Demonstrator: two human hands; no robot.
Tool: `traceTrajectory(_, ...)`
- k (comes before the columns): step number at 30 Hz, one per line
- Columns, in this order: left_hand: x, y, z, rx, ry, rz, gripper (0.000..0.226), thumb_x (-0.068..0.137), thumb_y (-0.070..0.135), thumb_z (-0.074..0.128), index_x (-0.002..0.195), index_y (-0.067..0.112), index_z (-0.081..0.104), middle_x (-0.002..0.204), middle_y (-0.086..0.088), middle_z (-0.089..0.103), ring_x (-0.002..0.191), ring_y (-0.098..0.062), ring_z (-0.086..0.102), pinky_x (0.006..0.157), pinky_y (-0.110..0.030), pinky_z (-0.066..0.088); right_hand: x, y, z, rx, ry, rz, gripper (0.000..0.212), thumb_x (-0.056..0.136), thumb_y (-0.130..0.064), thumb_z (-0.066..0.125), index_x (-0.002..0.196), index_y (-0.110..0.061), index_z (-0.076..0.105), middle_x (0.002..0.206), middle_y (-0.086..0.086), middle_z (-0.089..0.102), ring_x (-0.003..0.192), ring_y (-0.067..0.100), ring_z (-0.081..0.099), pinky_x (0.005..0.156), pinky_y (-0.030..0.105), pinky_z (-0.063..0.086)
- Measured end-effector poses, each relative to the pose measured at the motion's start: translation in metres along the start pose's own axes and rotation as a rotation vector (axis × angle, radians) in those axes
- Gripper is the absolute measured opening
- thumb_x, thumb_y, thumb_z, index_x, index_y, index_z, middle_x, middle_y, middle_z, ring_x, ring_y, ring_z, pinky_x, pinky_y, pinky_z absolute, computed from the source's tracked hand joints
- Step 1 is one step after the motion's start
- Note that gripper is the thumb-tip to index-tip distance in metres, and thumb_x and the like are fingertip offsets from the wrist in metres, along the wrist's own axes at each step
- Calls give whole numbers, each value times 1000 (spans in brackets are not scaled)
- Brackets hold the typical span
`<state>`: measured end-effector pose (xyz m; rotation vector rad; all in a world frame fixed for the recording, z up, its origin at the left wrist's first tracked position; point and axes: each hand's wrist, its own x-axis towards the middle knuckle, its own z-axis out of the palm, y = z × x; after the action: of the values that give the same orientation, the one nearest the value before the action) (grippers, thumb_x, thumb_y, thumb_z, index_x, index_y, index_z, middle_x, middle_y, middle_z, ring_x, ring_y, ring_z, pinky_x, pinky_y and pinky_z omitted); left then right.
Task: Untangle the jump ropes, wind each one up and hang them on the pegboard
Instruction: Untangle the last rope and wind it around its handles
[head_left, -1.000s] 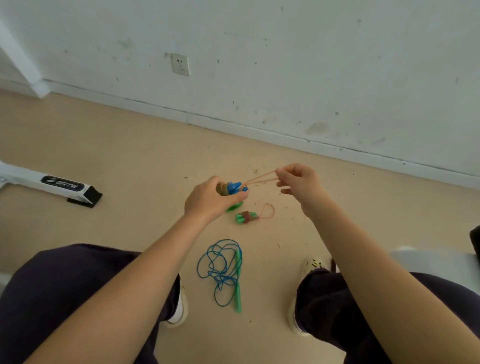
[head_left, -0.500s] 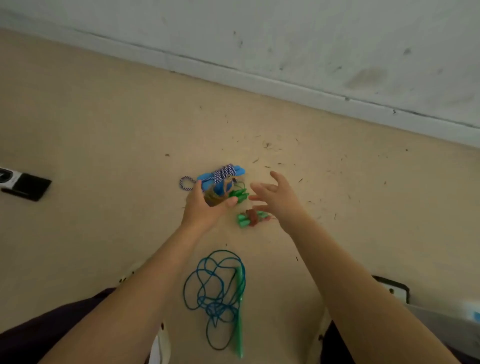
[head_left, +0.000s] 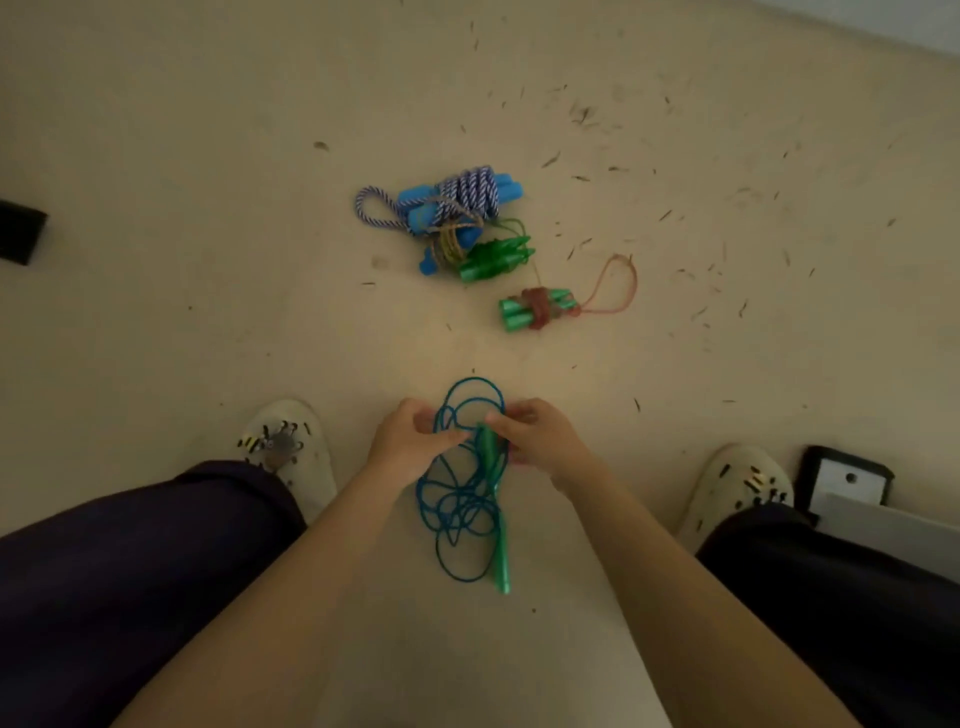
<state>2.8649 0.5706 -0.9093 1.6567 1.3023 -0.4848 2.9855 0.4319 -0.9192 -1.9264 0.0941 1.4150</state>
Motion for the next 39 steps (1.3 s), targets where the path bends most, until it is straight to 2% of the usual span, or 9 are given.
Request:
traceTrajectory(4, -1, 8, -6, -59, -304, 47, 34, 79, 32, 82, 106, 14, 71, 77, -1, 66, 48, -10, 53, 49, -26, 44, -11, -7, 1, -16, -86, -67, 15, 85, -21, 76, 77, -11, 69, 61, 6, 61, 56, 17, 57, 61, 34, 50)
traceTrajectory(13, -101, 91, -63, -152, -570, 226, 53, 76, 21, 85, 123, 23, 59, 72, 4, 55, 62, -10, 55, 60, -24, 46, -130, -81, -51, 195, -238, -230, 11, 94, -14, 64, 84, -9, 66, 70, 5, 59, 57, 13, 62, 60, 26, 56)
traceTrajectory(16, -156, 113, -83, -99, -461, 404, 65, 55, 43, 90, 113, 28, 64, 89, 4, 62, 86, -12, 60, 79, -26, 46, -194, -106, -62, 183, -280, -340, 11, 95, -12, 61, 98, -2, 65, 76, 7, 64, 67, 15, 66, 68, 29, 58)
traceTrajectory(20, -234, 131, -109, -67, -161, 629, 57, 65, 33, 92, 112, 23, 62, 108, 12, 60, 94, 2, 55, 71, -5, 40, -287, -133, -67, 177, -302, -511, 10, 95, -4, 58, 100, 4, 62, 84, 14, 66, 76, 21, 67, 77, 33, 60)
traceTrajectory(23, -284, 135, -122, -93, 103, 801, 78, 41, 65, 83, 104, 23, 61, 110, 0, 62, 99, -16, 60, 74, -20, 44, -353, -145, -67, 237, -289, -662, 12, 97, -4, 54, 92, -1, 64, 83, 13, 71, 80, 26, 68, 90, 44, 54)
traceTrajectory(28, -364, 131, -134, -268, 515, 1092, 78, 46, 62, 78, 111, 26, 51, 115, 5, 49, 103, -12, 51, 78, -26, 46, -439, -157, -67, 388, -320, -852, 12, 97, -3, 49, 98, 1, 60, 87, 18, 70, 87, 27, 71, 81, 34, 59)
traceTrajectory(31, -395, 133, -140, -310, 175, 1067, 53, 60, 53, 80, 101, 22, 63, 105, 9, 66, 95, -5, 62, 81, -23, 49, -474, -163, -64, 459, -355, -919, 10, 95, -3, 50, 97, 2, 59, 86, 13, 67, 88, 27, 72, 83, 34, 59)
traceTrajectory(34, -413, 134, -142, -305, -173, 1043, 16, 93, 14, 68, 91, -2, 64, 74, -3, 71, 65, -9, 66, 68, -20, 50, -493, -168, -64, 448, -294, -981, 11, 96, -1, 50, 90, -1, 59, 79, 9, 68, 84, 25, 73, 87, 37, 59)
traceTrajectory(39, -404, 118, -169, -203, -210, 946, 23, 100, 14, 55, 82, 5, 66, 60, -7, 63, 56, -19, 59, 68, -33, 51, -486, -163, -92, 181, 198, -941, 15, 99, -5, 54, 84, -4, 58, 79, 14, 66, 65, 17, 70, 62, 27, 59)
